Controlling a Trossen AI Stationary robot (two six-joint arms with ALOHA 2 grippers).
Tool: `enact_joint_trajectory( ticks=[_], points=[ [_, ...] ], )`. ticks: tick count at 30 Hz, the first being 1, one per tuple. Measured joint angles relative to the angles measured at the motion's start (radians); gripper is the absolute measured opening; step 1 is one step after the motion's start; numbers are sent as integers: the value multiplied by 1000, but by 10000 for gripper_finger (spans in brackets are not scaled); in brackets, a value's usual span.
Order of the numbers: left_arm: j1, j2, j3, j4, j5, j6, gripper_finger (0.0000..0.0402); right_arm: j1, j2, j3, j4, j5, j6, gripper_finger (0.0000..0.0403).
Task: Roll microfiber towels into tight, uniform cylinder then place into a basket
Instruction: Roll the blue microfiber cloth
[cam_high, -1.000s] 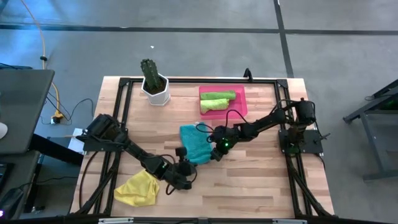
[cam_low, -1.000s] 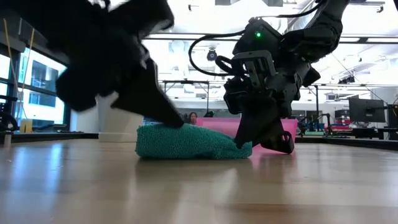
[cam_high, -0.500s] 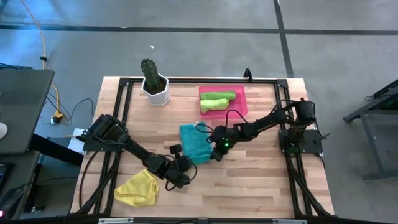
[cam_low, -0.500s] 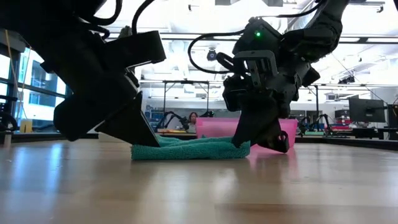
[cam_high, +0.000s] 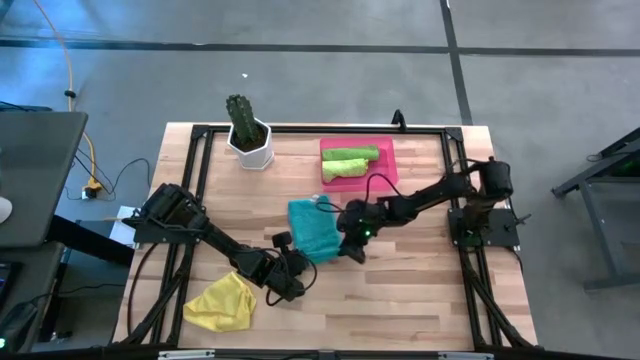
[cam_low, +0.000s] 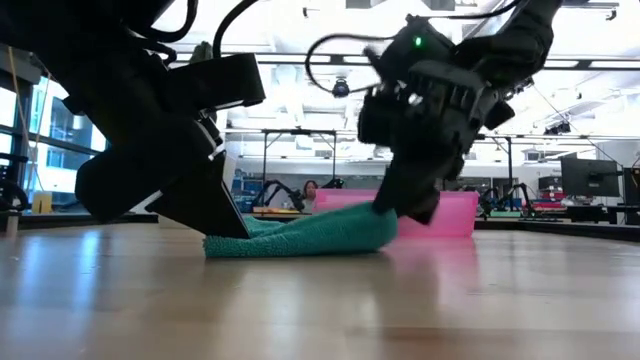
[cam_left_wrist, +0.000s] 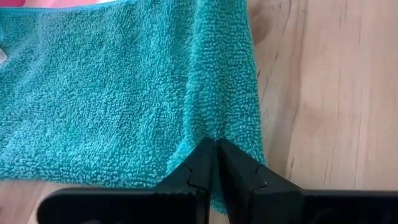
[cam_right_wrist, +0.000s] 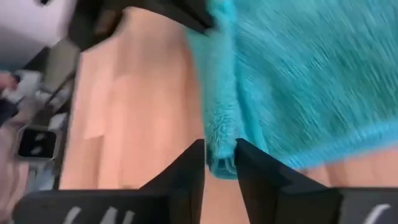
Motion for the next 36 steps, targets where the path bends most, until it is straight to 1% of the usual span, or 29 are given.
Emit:
enact_joint_trajectory(
  ticks=[4, 7, 9, 12, 16, 20, 24, 29, 33, 36],
  points=[
    [0, 0, 0, 0, 4, 0, 18, 0, -63, 0, 3, -17, -131, 96],
    [0, 0, 0, 0, 4, 0, 18, 9, -108, 0, 25, -1, -223, 109],
    [0, 0, 0, 0, 5, 0, 18, 33, -124, 0, 32, 48, -304, 118],
    [4, 0, 0, 0, 7, 0, 18, 86, -125, 0, 45, 131, -466, 128],
    [11, 0, 0, 1, 13, -2, 18, 158, -107, 0, 49, 261, -695, 131],
    [17, 0, 0, 1, 16, -3, 18, 207, -80, 0, 61, 376, -801, 130],
    [18, 1, 0, 2, 17, -4, 18, 219, -40, 0, 70, 455, -826, 130],
    [18, 2, 0, 3, 16, -26, 19, 200, -3, 0, 88, 526, -757, 130],
    [18, 2, -1, 4, 16, -26, 19, 179, -1, 0, 68, 506, -711, 132],
    [19, 2, -1, 5, 16, -26, 19, 170, -1, 0, 47, 481, -677, 142]
  ],
)
